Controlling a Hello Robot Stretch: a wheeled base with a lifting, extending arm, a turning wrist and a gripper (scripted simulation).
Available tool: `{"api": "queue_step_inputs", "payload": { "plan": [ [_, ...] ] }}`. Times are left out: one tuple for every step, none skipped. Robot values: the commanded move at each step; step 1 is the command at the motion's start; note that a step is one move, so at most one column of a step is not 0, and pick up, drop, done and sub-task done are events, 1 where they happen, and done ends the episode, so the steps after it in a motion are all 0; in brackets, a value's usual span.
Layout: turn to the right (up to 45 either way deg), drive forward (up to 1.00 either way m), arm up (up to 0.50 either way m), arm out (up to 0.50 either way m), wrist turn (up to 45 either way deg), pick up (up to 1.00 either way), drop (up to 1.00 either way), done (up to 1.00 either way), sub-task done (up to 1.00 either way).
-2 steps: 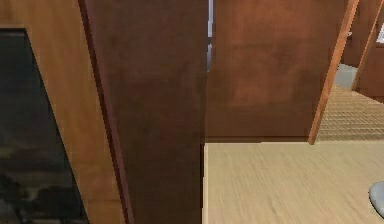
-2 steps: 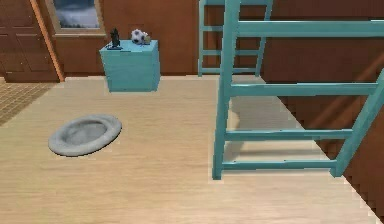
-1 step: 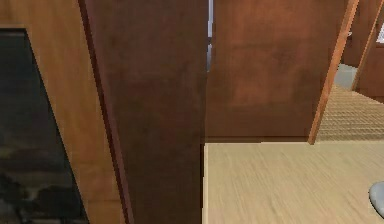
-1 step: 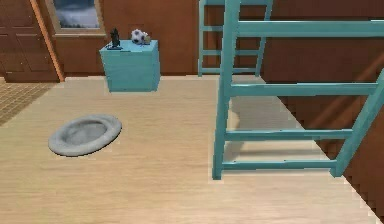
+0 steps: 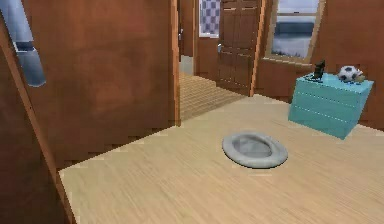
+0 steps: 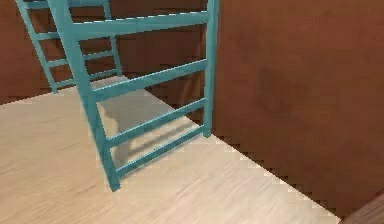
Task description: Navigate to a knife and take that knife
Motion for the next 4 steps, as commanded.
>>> {"api": "queue_step_inputs", "payload": {
  "plan": [
    [0.0,1.00,0.00,0.00,0.0,0.00,0.00,0.00,0.00],
    [3.0,0.00,0.00,0.00,0.0,0.00,0.00,0.00,0.00],
    [0.0,1.00,0.00,0.00,0.0,0.00,0.00,0.00,0.00],
    [0.0,0.65,0.00,0.00,0.0,0.00,0.00,0.00,0.00]
  ]
}}
